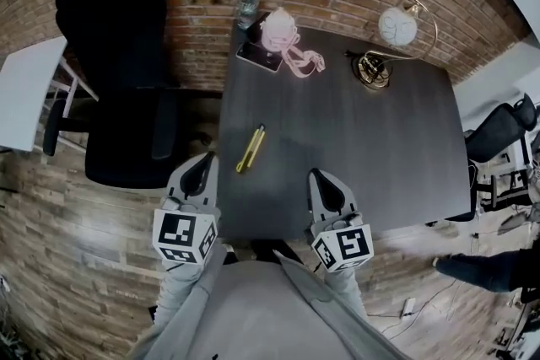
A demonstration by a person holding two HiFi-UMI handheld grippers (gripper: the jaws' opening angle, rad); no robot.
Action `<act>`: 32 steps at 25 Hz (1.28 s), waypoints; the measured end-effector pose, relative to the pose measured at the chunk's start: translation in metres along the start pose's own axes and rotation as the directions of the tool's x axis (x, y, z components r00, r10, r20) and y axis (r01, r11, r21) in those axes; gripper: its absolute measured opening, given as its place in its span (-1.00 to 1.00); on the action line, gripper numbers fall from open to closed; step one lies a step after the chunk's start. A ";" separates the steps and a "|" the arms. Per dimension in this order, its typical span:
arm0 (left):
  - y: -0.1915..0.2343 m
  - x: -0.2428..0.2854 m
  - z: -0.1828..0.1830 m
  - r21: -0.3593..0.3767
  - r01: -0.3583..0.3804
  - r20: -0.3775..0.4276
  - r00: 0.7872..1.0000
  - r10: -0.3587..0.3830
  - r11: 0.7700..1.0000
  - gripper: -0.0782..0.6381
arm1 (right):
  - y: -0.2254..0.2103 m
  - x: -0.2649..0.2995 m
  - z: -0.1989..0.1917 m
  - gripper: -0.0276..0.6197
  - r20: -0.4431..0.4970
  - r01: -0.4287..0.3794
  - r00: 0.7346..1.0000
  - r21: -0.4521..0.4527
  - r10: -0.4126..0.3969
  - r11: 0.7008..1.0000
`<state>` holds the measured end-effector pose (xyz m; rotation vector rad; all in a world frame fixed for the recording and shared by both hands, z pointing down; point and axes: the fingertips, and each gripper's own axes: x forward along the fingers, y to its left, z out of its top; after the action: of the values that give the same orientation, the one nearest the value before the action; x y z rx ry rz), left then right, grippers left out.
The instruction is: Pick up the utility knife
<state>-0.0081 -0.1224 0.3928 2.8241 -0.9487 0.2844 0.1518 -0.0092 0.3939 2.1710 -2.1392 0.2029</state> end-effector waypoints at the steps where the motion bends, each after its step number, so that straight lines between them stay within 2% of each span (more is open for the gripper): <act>1: -0.001 0.009 0.003 -0.003 -0.014 0.001 1.000 0.014 1.000 -0.73 | -0.009 0.008 0.003 -0.86 0.001 -0.017 1.000 -0.004 0.017 1.000; 6: -0.002 0.040 0.012 -0.015 -0.098 -0.005 0.995 0.098 0.995 -0.73 | -0.043 0.040 0.010 -0.86 -0.008 -0.107 0.994 -0.018 0.106 0.994; 11: -0.001 0.051 0.015 -0.019 -0.158 -0.020 0.987 0.157 0.987 -0.73 | -0.057 0.064 0.011 -0.86 -0.021 -0.183 0.983 -0.025 0.183 0.983; 24: 0.007 0.060 0.010 -0.024 -0.164 -0.042 0.986 0.163 0.986 -0.73 | -0.047 0.096 0.009 -0.86 -0.041 -0.252 0.967 -0.034 0.250 0.967; 28: 0.012 0.059 0.004 -0.038 -0.178 -0.044 0.983 0.177 0.983 -0.73 | -0.039 0.103 0.003 -0.86 -0.070 -0.298 0.953 -0.064 0.293 0.952; 32: 0.016 0.055 -0.003 -0.049 -0.189 -0.056 0.981 0.186 0.981 -0.73 | -0.025 0.115 -0.008 -0.86 -0.130 -0.368 0.926 -0.116 0.353 0.923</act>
<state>0.0252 -0.1667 0.4091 2.6686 -1.1949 0.3454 0.1775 -0.1211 0.4209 1.6384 -2.3946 0.1826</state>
